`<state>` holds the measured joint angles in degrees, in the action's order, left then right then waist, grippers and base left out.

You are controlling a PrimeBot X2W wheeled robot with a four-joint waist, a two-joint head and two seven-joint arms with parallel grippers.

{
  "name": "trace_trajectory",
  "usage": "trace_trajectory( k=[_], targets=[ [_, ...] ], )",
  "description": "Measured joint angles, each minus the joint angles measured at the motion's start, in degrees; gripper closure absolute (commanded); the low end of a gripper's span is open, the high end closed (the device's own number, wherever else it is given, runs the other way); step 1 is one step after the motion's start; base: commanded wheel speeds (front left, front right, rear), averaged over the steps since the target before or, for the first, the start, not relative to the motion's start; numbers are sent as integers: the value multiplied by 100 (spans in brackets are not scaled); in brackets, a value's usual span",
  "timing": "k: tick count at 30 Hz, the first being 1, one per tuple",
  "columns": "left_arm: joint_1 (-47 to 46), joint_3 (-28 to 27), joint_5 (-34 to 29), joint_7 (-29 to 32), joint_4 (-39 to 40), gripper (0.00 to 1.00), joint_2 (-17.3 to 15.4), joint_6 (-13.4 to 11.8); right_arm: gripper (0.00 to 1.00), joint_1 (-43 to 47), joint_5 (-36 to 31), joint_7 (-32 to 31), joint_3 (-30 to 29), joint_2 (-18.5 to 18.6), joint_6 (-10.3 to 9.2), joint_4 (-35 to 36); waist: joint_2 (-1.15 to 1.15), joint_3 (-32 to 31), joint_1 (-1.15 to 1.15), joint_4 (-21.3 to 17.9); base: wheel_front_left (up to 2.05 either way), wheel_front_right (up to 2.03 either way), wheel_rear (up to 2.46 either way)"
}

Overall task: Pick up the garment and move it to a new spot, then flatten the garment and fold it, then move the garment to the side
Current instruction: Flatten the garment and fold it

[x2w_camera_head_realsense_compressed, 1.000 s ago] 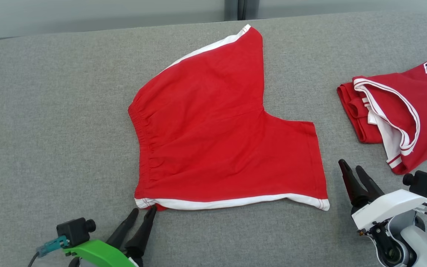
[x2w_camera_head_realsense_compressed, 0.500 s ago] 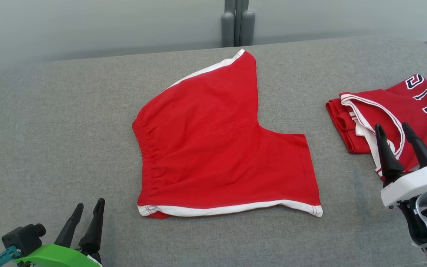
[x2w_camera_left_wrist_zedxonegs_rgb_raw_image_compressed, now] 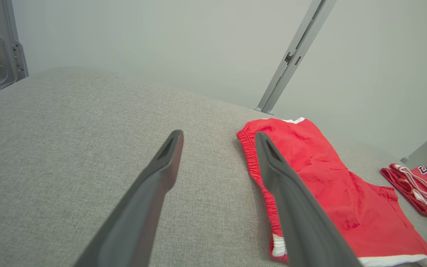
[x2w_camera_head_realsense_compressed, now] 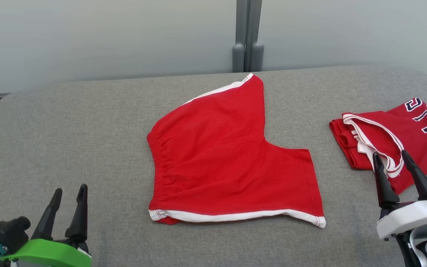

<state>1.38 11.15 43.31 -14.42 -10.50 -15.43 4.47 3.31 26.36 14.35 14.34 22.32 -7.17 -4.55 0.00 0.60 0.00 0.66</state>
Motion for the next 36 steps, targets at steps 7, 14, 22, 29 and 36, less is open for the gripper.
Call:
trace_trajectory(
  k=[7, 14, 22, 29, 36],
  targets=[
    [334, -68, -527, 0, 79, 0, 101, -1, 0, 398, -556, 0, -44, -220, 0, 131, 0, -3, 0, 84, 0, 0, 0],
    [403, -159, -917, 0, 167, 0, 235, 7, 0, 403, -1012, 0, -168, -493, 0, 281, 0, 53, 0, 92, 0, 0, 0],
    [456, -140, -1290, 0, 196, 0, 428, 58, 0, 605, -1225, 1, -586, -857, 0, 279, 0, 36, 0, 159, 0, 0, 0],
    [486, -203, -1386, 0, 196, 0, 567, 108, 0, 669, -1333, 0, -643, -979, 0, 264, 0, 28, 0, 164, 0, 0, 0],
    [560, -291, -1535, 0, 190, 0, 649, 118, 0, 686, -1435, 0, -671, -1061, 1, 264, 0, 6, 0, 159, 0, 0, 0]
  ],
)
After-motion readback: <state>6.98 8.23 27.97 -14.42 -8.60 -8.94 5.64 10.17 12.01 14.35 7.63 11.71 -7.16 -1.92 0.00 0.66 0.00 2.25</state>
